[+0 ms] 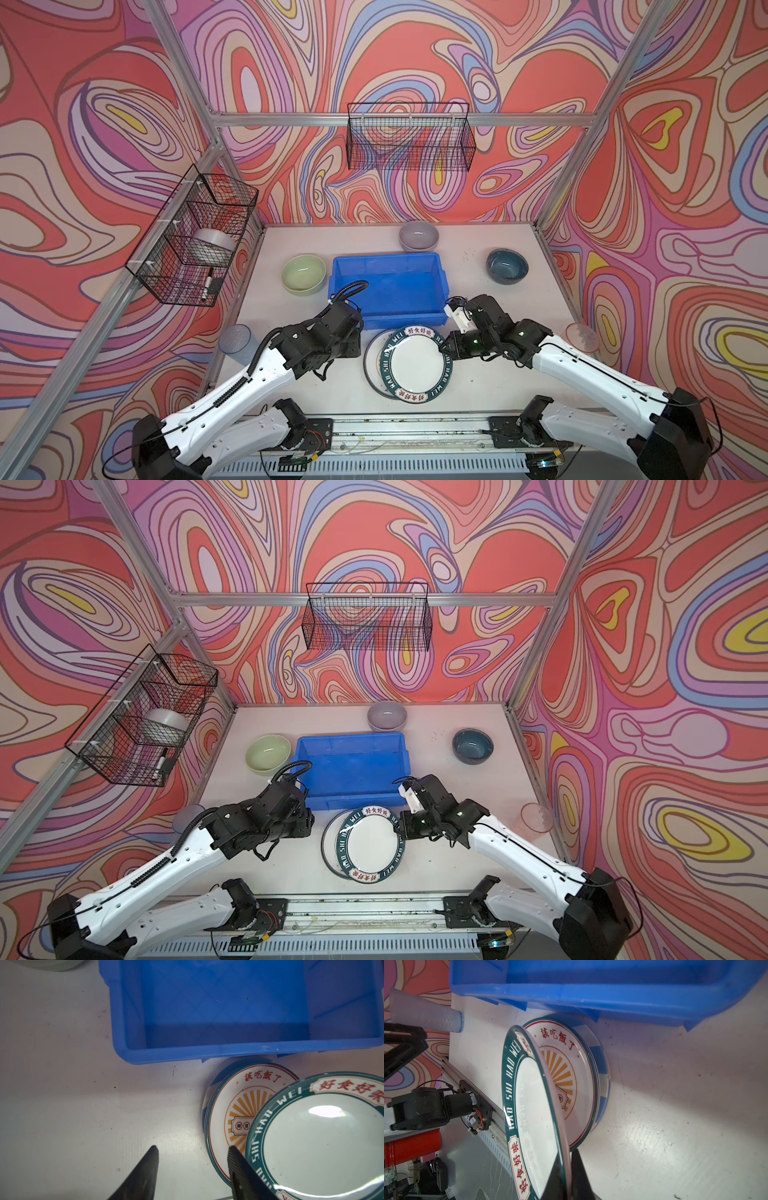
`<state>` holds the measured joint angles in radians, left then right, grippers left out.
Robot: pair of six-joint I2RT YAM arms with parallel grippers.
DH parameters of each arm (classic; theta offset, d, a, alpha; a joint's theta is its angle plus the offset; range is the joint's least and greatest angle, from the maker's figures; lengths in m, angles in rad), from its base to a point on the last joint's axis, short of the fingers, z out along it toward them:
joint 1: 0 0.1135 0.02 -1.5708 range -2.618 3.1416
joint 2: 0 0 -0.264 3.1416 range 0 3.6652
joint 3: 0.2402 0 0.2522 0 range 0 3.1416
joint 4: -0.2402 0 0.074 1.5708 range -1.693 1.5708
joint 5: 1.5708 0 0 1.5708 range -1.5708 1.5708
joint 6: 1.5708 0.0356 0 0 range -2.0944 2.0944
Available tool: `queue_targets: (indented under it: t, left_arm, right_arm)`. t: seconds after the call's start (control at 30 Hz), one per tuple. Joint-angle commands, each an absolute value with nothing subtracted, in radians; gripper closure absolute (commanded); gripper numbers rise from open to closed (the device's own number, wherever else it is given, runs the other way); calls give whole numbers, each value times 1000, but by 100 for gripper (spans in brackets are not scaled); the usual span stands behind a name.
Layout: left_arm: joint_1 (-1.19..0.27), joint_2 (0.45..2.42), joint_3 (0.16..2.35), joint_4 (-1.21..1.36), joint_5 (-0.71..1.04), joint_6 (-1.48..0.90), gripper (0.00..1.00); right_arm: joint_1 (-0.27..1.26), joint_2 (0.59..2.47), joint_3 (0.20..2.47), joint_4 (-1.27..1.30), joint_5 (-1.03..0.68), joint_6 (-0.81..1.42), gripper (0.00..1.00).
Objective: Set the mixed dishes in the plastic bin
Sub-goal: 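Lift the green-rimmed plate with both grippers and carry it over the blue bin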
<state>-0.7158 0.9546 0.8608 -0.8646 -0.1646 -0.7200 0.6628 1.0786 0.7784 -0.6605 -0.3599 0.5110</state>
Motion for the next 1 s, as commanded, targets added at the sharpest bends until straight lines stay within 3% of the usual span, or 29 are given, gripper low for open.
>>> queue_targets:
  t: [0.0, 0.27, 0.47, 0.67, 0.97]
  left_arm:
    - [-628, 919, 883, -930, -150, -640, 43]
    - [-367, 955, 903, -826, -4, -504, 46]
    - [-249, 1043, 886, -677, 92, -480, 50]
    - [-218, 1123, 878, -593, 89, -470, 50]
    - [-215, 1247, 854, -518, 61, -477, 52]
  right_arm:
    - [669, 1074, 863, -706, -386, 473, 100]
    - [648, 1209, 1095, -648, -334, 424, 100]
    - [593, 1365, 1228, -551, -302, 429, 100]
    - [545, 1501, 1275, -355, -295, 480, 100]
    - [531, 1750, 1440, -272, -354, 484, 100]
